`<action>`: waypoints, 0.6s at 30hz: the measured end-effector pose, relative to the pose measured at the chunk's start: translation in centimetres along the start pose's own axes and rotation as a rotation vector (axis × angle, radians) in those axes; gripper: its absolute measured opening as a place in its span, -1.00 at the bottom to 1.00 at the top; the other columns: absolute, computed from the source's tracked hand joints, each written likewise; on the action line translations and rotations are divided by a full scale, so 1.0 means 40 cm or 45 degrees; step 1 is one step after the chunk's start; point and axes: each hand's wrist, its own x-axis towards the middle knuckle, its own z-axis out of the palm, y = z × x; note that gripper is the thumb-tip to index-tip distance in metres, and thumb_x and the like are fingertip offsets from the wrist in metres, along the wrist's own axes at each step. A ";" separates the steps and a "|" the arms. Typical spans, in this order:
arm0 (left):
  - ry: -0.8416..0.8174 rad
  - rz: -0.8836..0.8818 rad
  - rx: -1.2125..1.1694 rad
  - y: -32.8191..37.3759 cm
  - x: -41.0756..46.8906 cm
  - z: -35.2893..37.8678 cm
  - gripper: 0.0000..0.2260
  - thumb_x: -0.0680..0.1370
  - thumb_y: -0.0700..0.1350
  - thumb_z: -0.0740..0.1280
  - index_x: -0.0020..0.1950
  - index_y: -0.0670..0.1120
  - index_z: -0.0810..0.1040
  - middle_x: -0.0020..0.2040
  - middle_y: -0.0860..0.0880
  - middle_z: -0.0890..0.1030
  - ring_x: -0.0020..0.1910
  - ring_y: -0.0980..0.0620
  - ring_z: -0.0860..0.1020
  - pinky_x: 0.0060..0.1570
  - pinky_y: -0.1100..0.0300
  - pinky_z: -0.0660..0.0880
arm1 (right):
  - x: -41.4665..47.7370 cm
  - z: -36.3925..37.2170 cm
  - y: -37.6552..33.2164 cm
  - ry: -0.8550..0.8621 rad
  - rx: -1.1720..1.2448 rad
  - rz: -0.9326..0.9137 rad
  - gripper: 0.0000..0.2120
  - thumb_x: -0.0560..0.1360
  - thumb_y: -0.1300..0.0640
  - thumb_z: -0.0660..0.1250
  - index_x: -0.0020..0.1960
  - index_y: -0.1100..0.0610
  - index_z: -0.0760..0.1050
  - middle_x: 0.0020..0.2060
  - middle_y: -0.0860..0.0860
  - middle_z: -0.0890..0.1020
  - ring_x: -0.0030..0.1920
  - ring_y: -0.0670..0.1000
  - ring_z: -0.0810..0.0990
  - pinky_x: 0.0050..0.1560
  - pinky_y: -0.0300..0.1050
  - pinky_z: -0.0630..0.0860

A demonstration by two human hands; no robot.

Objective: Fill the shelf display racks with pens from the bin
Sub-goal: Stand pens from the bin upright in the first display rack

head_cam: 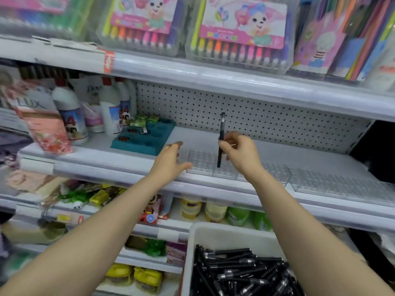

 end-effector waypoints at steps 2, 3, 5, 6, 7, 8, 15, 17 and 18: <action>-0.124 -0.003 -0.007 -0.015 0.035 0.006 -0.27 0.45 0.04 0.50 0.52 -0.06 0.25 0.39 -0.11 0.42 0.27 -0.03 0.48 0.24 0.01 0.47 | 0.032 0.055 -0.019 0.035 0.100 0.049 -0.92 0.54 0.14 0.35 0.01 0.13 0.56 -0.17 0.07 0.68 -0.15 0.07 0.67 -0.04 0.10 0.63; -0.185 0.004 -0.011 -0.019 0.049 0.010 -0.26 0.43 0.04 0.51 0.52 -0.06 0.26 0.40 -0.10 0.43 0.27 -0.02 0.48 0.24 0.01 0.47 | 0.044 0.079 -0.028 0.058 0.111 0.049 -0.93 0.54 0.15 0.35 -0.01 0.13 0.55 -0.19 0.06 0.68 -0.18 0.07 0.68 -0.04 0.10 0.63; -0.259 0.027 -0.030 -0.027 0.069 0.017 -0.30 0.43 0.02 0.52 0.49 -0.08 0.32 0.38 -0.08 0.47 0.26 0.00 0.50 0.24 0.06 0.47 | 0.066 0.117 -0.041 0.108 0.120 0.039 -0.99 0.53 0.17 0.35 -0.05 0.10 0.53 -0.24 0.01 0.66 -0.22 0.07 0.68 -0.03 0.08 0.63; -0.271 0.040 -0.047 -0.033 0.075 0.019 -0.35 0.44 0.01 0.51 0.46 -0.10 0.37 0.34 -0.08 0.51 0.24 -0.01 0.52 0.24 0.09 0.46 | 0.074 0.130 -0.046 0.134 0.118 0.036 -0.98 0.53 0.18 0.35 -0.07 0.09 0.52 -0.26 -0.01 0.65 -0.22 0.08 0.67 -0.03 0.09 0.62; -0.274 0.052 -0.061 -0.038 0.077 0.021 -0.40 0.46 0.00 0.50 0.43 -0.11 0.40 0.30 -0.09 0.54 0.22 -0.02 0.53 0.22 0.12 0.46 | 0.082 0.141 -0.046 0.157 0.100 0.031 -0.97 0.53 0.18 0.34 -0.08 0.07 0.51 -0.26 0.00 0.65 -0.21 0.09 0.67 -0.03 0.10 0.62; -0.273 0.066 -0.069 -0.045 0.078 0.024 -0.44 0.47 0.00 0.49 0.41 -0.12 0.43 0.27 -0.09 0.57 0.20 -0.04 0.55 0.20 0.12 0.47 | 0.088 0.150 -0.045 0.171 0.073 0.027 -0.96 0.53 0.17 0.34 -0.09 0.07 0.50 -0.24 0.03 0.66 -0.20 0.11 0.67 -0.03 0.10 0.61; -0.272 0.107 -0.220 -0.079 0.074 0.045 -0.54 0.51 0.01 0.44 0.37 -0.06 0.46 0.23 -0.06 0.59 0.16 -0.04 0.57 0.22 0.01 0.49 | 0.104 0.172 -0.030 0.194 -0.133 0.045 -0.93 0.52 0.12 0.33 -0.05 0.12 0.54 -0.21 0.05 0.67 -0.17 0.12 0.65 -0.09 0.06 0.61; -0.268 0.115 -0.211 -0.083 0.075 0.048 -0.54 0.51 0.03 0.43 0.38 -0.06 0.46 0.23 -0.06 0.59 0.16 -0.04 0.57 0.22 0.01 0.49 | 0.099 0.175 -0.021 0.145 -0.206 0.052 -0.93 0.52 0.13 0.34 -0.05 0.12 0.55 -0.19 0.04 0.67 -0.14 0.10 0.65 -0.06 -0.01 0.59; -0.265 0.120 -0.197 -0.085 0.077 0.050 -0.54 0.52 0.03 0.43 0.38 -0.06 0.46 0.22 -0.06 0.59 0.16 -0.04 0.57 0.21 0.01 0.49 | 0.094 0.181 -0.016 0.095 -0.248 0.059 -0.93 0.51 0.14 0.36 -0.04 0.12 0.56 -0.17 0.04 0.68 -0.12 0.09 0.64 -0.05 -0.06 0.57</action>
